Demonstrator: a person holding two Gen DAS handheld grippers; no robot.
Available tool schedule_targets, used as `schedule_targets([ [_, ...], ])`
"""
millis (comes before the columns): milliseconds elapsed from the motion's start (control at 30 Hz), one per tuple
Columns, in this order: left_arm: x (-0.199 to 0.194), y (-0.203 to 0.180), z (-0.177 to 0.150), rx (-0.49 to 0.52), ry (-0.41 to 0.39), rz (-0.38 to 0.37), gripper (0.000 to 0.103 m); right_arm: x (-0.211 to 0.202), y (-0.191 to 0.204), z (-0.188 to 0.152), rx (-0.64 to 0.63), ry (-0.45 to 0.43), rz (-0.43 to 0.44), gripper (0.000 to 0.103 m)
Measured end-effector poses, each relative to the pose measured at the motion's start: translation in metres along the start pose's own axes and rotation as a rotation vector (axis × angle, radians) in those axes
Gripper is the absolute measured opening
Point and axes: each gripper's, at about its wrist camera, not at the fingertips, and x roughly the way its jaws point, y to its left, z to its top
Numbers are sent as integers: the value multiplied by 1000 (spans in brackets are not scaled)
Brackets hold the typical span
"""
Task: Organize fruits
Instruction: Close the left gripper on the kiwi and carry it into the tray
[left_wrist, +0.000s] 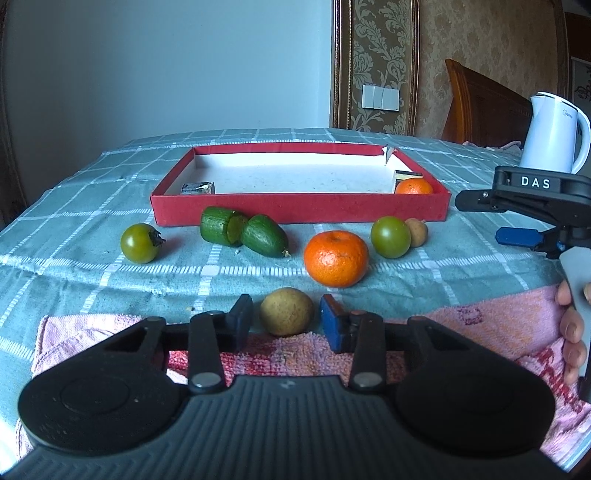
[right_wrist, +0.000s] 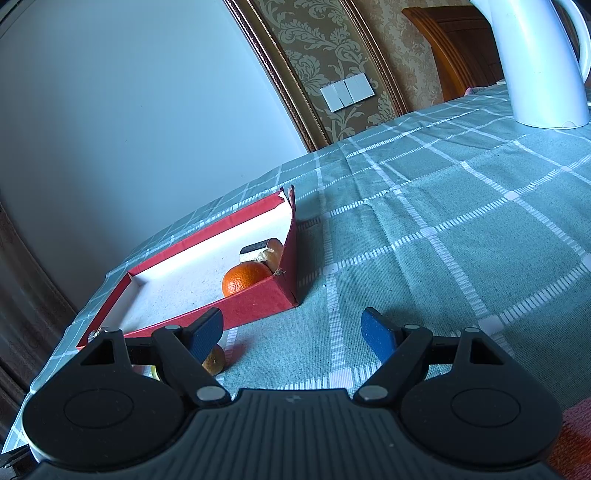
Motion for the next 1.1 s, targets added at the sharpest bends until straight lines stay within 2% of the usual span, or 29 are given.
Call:
schedule_targets([
  [67, 0, -1, 0, 5, -1, -3, 28, 0, 0, 0, 0, 0, 0, 82],
  [633, -10, 4, 6, 7, -39, 4, 28, 0, -1, -1, 2, -2, -3, 82],
  [867, -4, 15, 35, 18, -89, 48, 28, 0, -2, -1, 5, -2, 4, 82],
  [1100, 25, 20, 78, 35, -132, 100, 28, -2, -1, -1, 7, -3, 12, 82],
])
